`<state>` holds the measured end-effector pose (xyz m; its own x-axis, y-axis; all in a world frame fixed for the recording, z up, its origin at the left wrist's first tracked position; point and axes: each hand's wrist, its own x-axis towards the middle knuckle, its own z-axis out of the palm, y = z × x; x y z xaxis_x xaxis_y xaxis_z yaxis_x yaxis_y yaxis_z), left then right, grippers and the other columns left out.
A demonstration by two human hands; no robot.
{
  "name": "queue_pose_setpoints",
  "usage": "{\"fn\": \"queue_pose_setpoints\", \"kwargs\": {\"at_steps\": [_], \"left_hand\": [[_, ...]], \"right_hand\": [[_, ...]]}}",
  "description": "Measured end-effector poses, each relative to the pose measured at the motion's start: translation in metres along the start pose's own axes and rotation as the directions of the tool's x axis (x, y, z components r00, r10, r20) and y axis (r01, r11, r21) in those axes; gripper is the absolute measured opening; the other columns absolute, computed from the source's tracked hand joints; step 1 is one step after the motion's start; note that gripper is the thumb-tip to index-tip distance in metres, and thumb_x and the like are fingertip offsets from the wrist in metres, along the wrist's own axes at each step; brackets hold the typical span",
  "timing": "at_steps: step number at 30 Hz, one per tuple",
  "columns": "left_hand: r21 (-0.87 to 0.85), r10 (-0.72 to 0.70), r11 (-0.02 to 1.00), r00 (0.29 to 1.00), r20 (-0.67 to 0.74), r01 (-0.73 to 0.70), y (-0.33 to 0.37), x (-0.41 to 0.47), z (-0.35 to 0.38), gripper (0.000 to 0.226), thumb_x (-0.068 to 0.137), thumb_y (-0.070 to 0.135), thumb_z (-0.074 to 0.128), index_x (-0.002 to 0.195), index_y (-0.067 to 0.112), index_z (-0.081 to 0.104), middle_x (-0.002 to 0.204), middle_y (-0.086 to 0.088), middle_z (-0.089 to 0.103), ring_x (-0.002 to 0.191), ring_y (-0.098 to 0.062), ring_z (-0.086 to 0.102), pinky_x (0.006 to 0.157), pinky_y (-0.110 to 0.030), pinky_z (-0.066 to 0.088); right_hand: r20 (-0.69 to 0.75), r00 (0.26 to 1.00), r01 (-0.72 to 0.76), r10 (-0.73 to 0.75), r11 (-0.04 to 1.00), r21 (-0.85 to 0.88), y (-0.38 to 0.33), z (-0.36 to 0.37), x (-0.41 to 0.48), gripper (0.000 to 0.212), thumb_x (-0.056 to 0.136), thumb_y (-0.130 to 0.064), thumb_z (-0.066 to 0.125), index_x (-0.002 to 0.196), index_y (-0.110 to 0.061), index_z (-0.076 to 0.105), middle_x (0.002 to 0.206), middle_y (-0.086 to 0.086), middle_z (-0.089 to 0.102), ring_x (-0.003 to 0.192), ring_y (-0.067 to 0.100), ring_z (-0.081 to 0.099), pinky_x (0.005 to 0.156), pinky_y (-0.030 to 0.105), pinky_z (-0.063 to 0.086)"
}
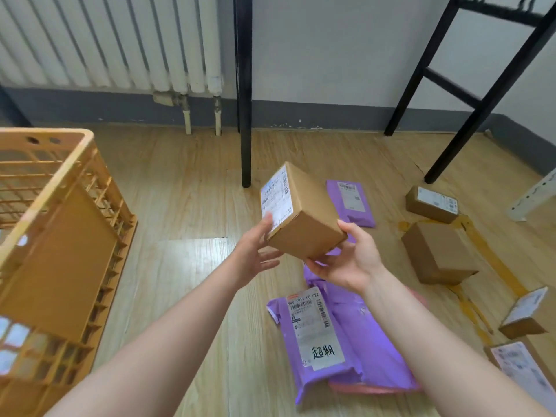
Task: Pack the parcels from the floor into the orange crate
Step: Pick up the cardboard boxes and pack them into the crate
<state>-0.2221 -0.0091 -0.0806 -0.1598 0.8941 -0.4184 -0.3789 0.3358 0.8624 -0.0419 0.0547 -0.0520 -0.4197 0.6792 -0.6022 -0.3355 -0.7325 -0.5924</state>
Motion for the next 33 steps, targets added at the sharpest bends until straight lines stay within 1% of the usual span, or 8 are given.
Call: {"fn": "queue_pose_setpoints", "kwargs": {"at_steps": [8, 12, 14, 19, 23, 26, 29, 33], "left_hand": [[-0.079, 0.058, 0.996, 0.987, 0.152, -0.047, 0.032, -0.015, -0.035, 0.061, 0.062, 0.061, 0.064, 0.114, 0.030, 0.060, 0.099, 0.002, 0.071, 0.089, -0.020, 0.064, 0.096, -0.040, 0.041], [0.044, 0.056, 0.997, 0.985, 0.161, -0.063, 0.068, -0.028, -0.053, 0.075, 0.066, 0.050, 0.070, 0.132, 0.023, 0.048, 0.119, -0.006, 0.066, 0.102, -0.026, 0.064, 0.095, -0.044, 0.049], [0.099, 0.082, 0.990, 0.984, 0.160, -0.099, 0.091, -0.034, -0.059, 0.079, 0.068, 0.047, 0.073, 0.136, 0.020, 0.044, 0.123, -0.010, 0.064, 0.106, -0.028, 0.065, 0.093, -0.046, 0.051], [0.122, 0.215, 0.967, 0.974, 0.075, -0.223, 0.152, -0.058, -0.092, 0.107, 0.065, 0.040, 0.079, 0.149, 0.018, 0.016, 0.125, -0.010, 0.062, 0.105, -0.028, 0.066, 0.092, -0.052, 0.052], [0.136, 0.335, 0.935, 0.942, -0.026, -0.329, 0.174, -0.087, -0.148, 0.130, 0.065, 0.034, 0.081, 0.148, 0.029, -0.020, 0.138, -0.006, 0.050, 0.110, -0.025, 0.063, 0.092, -0.049, 0.051], [0.083, 0.353, 0.934, 0.933, -0.076, -0.347, 0.177, -0.106, -0.200, 0.137, 0.066, 0.032, 0.082, 0.142, 0.034, -0.031, 0.137, -0.007, 0.051, 0.110, -0.026, 0.062, 0.093, -0.052, 0.050], [-0.070, 0.350, 0.931, 0.929, -0.119, -0.359, 0.193, -0.131, -0.261, 0.130, 0.064, 0.038, 0.082, 0.146, 0.038, -0.019, 0.130, -0.015, 0.056, 0.110, -0.035, 0.063, 0.096, -0.059, 0.046], [-0.172, 0.426, 0.872, 0.883, -0.198, -0.459, 0.209, -0.169, -0.344, 0.081, 0.072, 0.048, 0.075, 0.139, 0.026, 0.036, 0.127, -0.014, 0.061, 0.114, -0.037, 0.060, 0.094, -0.055, 0.048]], "right_hand": [[0.133, 0.990, -0.041, 0.053, 0.995, -0.088, 0.023, 0.042, -0.002, 0.024, 0.082, -0.024, 0.061, 0.096, -0.004, 0.062, 0.083, 0.016, 0.063, 0.083, 0.040, 0.067, 0.087, 0.050, 0.051], [0.092, 0.995, -0.014, 0.042, 0.956, -0.294, 0.020, 0.067, -0.001, 0.028, 0.091, -0.033, 0.056, 0.101, -0.007, 0.060, 0.091, 0.011, 0.060, 0.086, 0.029, 0.066, 0.085, 0.042, 0.050], [0.129, 0.992, 0.032, 0.010, 0.947, -0.319, 0.017, 0.091, -0.003, 0.048, 0.083, -0.048, 0.063, 0.102, -0.004, 0.064, 0.095, 0.011, 0.067, 0.081, 0.025, 0.068, 0.090, 0.041, 0.050], [0.428, 0.904, 0.126, -0.018, 0.966, -0.225, 0.014, 0.165, -0.014, 0.084, 0.063, -0.060, 0.075, 0.125, -0.005, 0.060, 0.126, 0.016, 0.062, 0.114, 0.030, 0.061, 0.098, 0.042, 0.048], [0.593, 0.804, 0.121, -0.030, 0.986, -0.114, 0.045, 0.226, -0.015, 0.075, 0.071, -0.043, 0.076, 0.134, -0.010, 0.053, 0.131, 0.014, 0.059, 0.117, 0.028, 0.059, 0.094, 0.040, 0.050], [0.644, 0.764, 0.244, -0.054, 0.946, -0.211, 0.075, 0.272, -0.013, 0.042, 0.081, -0.032, 0.067, 0.121, -0.018, 0.065, 0.125, 0.010, 0.063, 0.119, 0.025, 0.058, 0.103, 0.039, 0.044], [0.594, 0.801, 0.356, -0.080, 0.860, -0.365, 0.095, 0.314, -0.012, 0.025, 0.088, -0.026, 0.060, 0.110, -0.017, 0.065, 0.111, 0.011, 0.064, 0.109, 0.025, 0.059, 0.101, 0.037, 0.048], [0.602, 0.798, 0.472, -0.030, 0.653, -0.592, 0.117, 0.373, -0.013, 0.016, 0.092, -0.028, 0.054, 0.102, -0.019, 0.061, 0.106, 0.013, 0.061, 0.106, 0.029, 0.061, 0.090, 0.033, 0.053]]}}
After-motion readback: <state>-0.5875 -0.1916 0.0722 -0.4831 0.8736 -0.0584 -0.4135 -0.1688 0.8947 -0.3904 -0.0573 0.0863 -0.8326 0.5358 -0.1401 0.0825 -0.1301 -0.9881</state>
